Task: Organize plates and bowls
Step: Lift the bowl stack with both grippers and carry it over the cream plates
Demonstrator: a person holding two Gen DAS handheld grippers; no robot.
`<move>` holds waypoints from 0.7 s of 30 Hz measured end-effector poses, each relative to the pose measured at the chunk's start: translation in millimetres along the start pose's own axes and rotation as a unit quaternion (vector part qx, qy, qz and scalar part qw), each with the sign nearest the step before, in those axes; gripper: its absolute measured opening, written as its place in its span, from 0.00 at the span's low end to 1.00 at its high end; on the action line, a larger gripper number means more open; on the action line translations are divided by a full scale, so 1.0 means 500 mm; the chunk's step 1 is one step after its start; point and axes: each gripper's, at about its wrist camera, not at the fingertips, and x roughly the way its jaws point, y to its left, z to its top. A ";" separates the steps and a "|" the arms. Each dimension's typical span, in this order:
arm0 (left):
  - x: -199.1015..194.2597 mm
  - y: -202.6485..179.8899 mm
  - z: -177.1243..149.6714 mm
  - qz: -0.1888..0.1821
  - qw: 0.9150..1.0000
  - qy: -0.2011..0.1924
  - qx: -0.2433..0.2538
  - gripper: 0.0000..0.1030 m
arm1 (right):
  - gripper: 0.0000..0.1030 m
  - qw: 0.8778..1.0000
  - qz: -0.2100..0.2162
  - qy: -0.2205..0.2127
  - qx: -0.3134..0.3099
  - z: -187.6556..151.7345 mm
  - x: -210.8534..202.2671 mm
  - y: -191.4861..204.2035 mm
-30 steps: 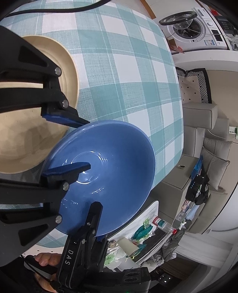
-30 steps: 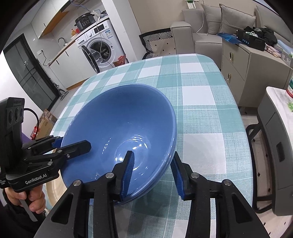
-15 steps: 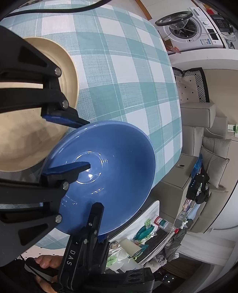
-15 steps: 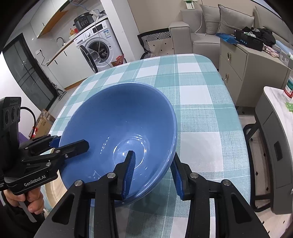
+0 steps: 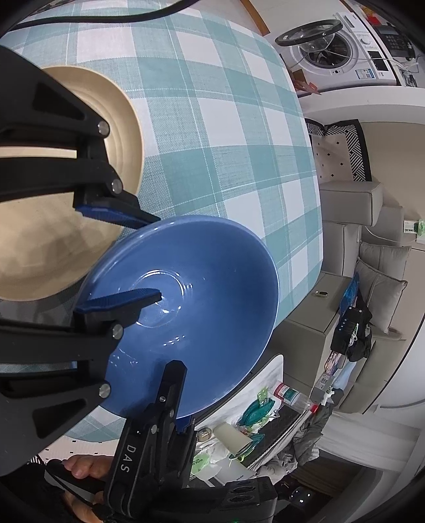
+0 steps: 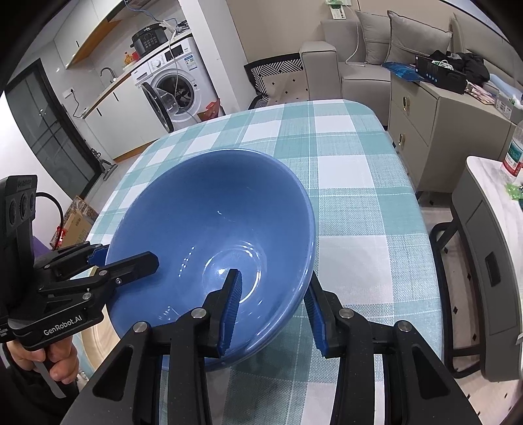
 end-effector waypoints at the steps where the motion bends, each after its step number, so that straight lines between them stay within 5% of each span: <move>1: -0.001 0.000 0.000 0.000 1.000 -0.001 0.000 0.35 | 0.38 1.000 0.000 0.000 0.000 0.000 -0.001 0.001; 21: -0.064 -0.007 0.000 -0.002 0.999 -0.032 0.004 0.35 | 0.38 0.999 -0.008 -0.025 -0.017 0.005 -0.053 0.031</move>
